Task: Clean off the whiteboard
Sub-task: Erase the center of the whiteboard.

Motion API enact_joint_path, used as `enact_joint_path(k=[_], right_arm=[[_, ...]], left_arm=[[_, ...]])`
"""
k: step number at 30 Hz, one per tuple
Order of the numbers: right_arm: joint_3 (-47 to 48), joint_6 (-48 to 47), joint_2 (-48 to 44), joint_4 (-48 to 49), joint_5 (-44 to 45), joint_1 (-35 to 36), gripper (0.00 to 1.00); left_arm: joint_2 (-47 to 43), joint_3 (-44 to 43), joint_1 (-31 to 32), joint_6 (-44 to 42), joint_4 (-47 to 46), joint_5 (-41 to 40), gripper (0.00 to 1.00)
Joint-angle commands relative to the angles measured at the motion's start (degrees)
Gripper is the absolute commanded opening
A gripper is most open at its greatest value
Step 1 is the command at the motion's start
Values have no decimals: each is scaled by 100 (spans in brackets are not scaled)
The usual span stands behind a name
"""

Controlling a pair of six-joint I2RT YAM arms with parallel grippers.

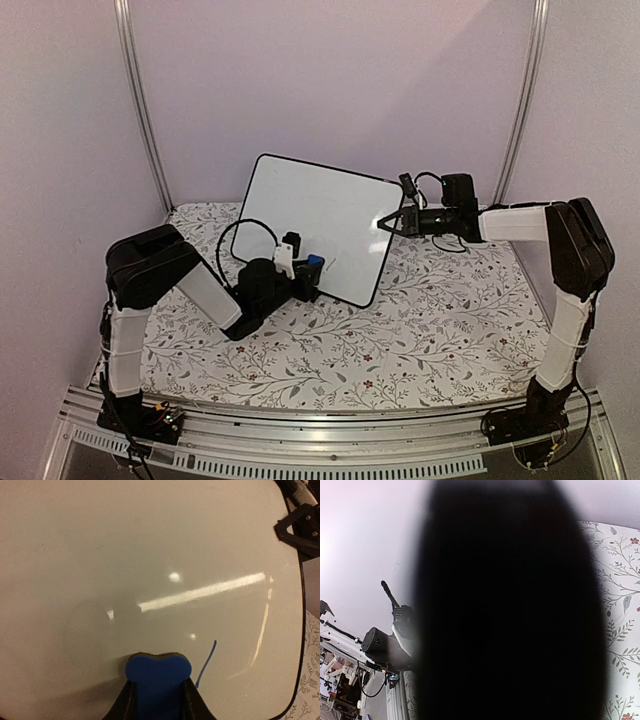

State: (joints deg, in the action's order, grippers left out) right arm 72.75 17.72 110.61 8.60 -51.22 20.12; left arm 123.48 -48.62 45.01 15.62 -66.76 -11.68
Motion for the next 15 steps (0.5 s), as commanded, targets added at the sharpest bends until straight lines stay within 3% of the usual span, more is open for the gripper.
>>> enact_joint_path(k=[1,15], right_arm=[[-305,-374,402,-1676,-661,563,2],[-310,-406,383,-1721,-635,564,2]], left_arm=[[183,-69,-208,-161,324,285,0],[383,-1192,-53,-175,897,213,0]])
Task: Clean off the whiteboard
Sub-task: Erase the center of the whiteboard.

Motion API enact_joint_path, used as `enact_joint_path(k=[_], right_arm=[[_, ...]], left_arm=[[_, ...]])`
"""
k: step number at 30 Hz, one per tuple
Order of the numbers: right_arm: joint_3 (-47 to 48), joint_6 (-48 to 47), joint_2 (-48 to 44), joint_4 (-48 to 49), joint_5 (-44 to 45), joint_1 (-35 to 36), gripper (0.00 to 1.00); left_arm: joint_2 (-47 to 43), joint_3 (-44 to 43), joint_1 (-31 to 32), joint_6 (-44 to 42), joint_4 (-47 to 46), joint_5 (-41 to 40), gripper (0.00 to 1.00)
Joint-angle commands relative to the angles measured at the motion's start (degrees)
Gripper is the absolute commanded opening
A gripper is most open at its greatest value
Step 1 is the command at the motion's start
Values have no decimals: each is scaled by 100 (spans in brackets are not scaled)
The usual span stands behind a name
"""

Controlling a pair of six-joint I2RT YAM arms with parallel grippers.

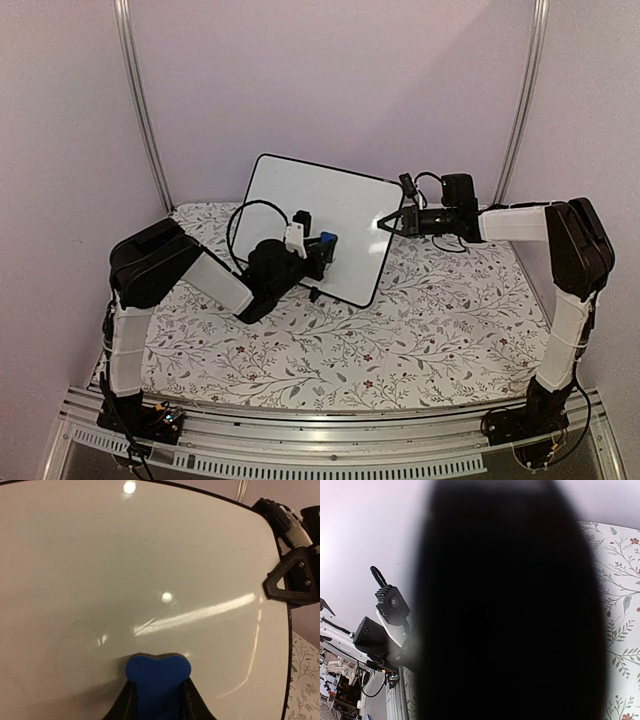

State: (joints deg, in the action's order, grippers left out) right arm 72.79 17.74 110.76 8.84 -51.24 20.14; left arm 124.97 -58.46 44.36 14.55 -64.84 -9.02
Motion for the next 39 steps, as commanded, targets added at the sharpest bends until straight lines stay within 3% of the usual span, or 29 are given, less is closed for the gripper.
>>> enact_joint_path(k=[1,8,21,39], right_arm=[[-317,-411,367,-1745,-632,561,2],[-324,-427,359,-1750,-629,561,2],[-327,-395,378,-1745,-632,567,2],[-340,-437,299,-1772,-606,565,2]], left_arm=[[214,-255,53,-86,853,-202,0],[177,56,196,20,1481,-982,0],[271,487,537,306,1543,-1330,0],[38,536,563,815,2648,-1729,0]])
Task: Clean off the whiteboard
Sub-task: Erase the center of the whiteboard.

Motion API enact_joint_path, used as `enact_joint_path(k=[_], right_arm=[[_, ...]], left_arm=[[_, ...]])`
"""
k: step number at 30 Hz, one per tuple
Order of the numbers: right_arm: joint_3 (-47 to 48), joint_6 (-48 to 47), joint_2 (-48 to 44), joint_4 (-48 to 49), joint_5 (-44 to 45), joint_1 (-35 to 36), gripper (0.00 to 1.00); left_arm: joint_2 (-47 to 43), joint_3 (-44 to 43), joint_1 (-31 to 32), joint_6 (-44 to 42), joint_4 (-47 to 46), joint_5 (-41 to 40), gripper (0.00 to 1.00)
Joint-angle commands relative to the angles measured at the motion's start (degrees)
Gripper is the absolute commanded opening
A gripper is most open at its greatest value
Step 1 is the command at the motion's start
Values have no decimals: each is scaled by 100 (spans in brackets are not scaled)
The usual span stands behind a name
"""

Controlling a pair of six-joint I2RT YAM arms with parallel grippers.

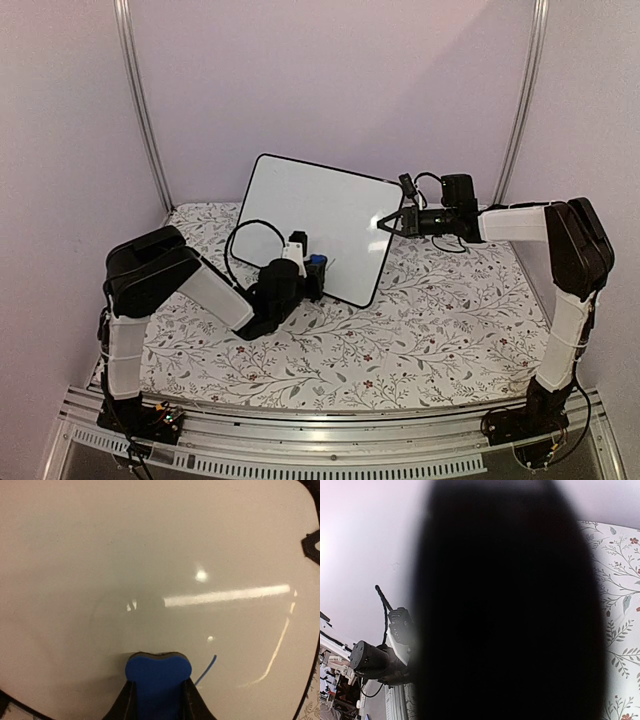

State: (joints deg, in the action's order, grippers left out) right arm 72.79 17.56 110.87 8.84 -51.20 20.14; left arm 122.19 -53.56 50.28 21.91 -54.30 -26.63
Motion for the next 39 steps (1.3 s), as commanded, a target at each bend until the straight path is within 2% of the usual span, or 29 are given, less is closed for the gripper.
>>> enact_joint_path(k=[1,4,12,18,23,26,32,36,39], right_arm=[[-337,-417,286,-1775,-610,569,2],[-330,-403,295,-1778,-619,568,2],[-334,-413,299,-1781,-619,570,2],[-314,-429,300,-1798,-619,569,2],[-317,-442,303,-1808,-624,565,2],[-312,-438,300,-1807,-628,569,2],[-302,-443,296,-1807,-628,570,2],[-315,-447,287,-1809,-627,570,2],[-322,-450,294,-1808,-628,570,2]], left_arm=[[329,-35,-13,71,1667,46,0],[354,-153,73,-19,1570,163,0],[549,-121,469,-371,528,543,0],[629,-239,657,-318,527,592,0],[429,-221,340,145,1251,-26,0],[24,-181,0,106,1525,-167,0],[-375,-360,-562,-492,1716,328,0],[-287,-424,-601,-972,1740,844,0],[-376,-62,-565,-1115,1315,1328,0]])
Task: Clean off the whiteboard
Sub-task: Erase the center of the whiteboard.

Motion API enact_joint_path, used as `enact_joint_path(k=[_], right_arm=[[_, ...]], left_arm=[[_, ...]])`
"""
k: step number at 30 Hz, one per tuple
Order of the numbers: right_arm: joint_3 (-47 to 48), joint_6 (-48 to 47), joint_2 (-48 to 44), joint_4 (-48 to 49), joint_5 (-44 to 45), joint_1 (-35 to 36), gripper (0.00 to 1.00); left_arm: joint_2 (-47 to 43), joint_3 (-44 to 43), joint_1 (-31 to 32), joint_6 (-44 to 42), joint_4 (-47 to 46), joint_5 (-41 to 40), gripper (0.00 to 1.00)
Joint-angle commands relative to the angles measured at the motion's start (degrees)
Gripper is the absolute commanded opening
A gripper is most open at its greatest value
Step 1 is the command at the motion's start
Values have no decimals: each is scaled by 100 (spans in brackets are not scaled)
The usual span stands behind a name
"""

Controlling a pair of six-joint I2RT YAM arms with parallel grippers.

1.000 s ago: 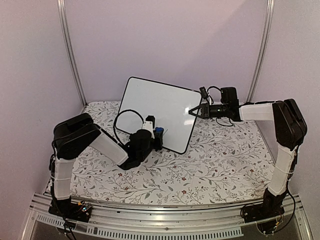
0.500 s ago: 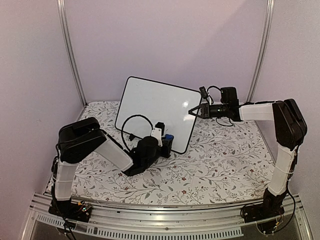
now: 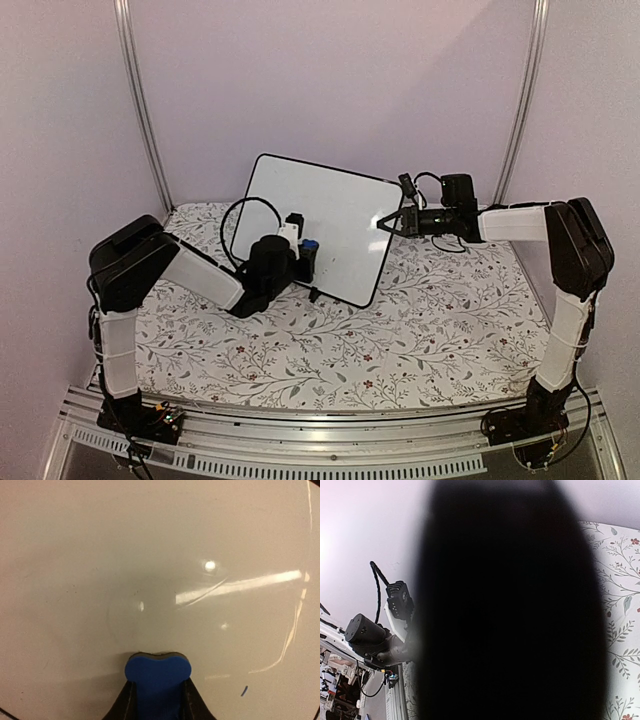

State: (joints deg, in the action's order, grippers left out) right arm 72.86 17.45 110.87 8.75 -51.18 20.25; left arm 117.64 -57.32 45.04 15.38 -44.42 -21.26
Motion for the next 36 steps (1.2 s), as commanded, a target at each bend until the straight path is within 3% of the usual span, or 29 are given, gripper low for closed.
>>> enact_joint_path(k=[1,8,20,26,36], right_arm=[[-333,-441,295,-1798,-630,560,2],[-324,-440,330,-1792,-648,559,2],[-312,-462,362,-1799,-613,559,2],[-307,-488,365,-1822,-595,559,2],[-295,-506,349,-1854,-578,554,2]], left_arm=[[33,480,-20,-544,141,952,0],[50,685,225,-1203,245,1419,0],[244,180,406,-1688,1917,659,0],[183,17,533,-1691,2649,791,0],[104,270,582,-1421,2893,693,0]])
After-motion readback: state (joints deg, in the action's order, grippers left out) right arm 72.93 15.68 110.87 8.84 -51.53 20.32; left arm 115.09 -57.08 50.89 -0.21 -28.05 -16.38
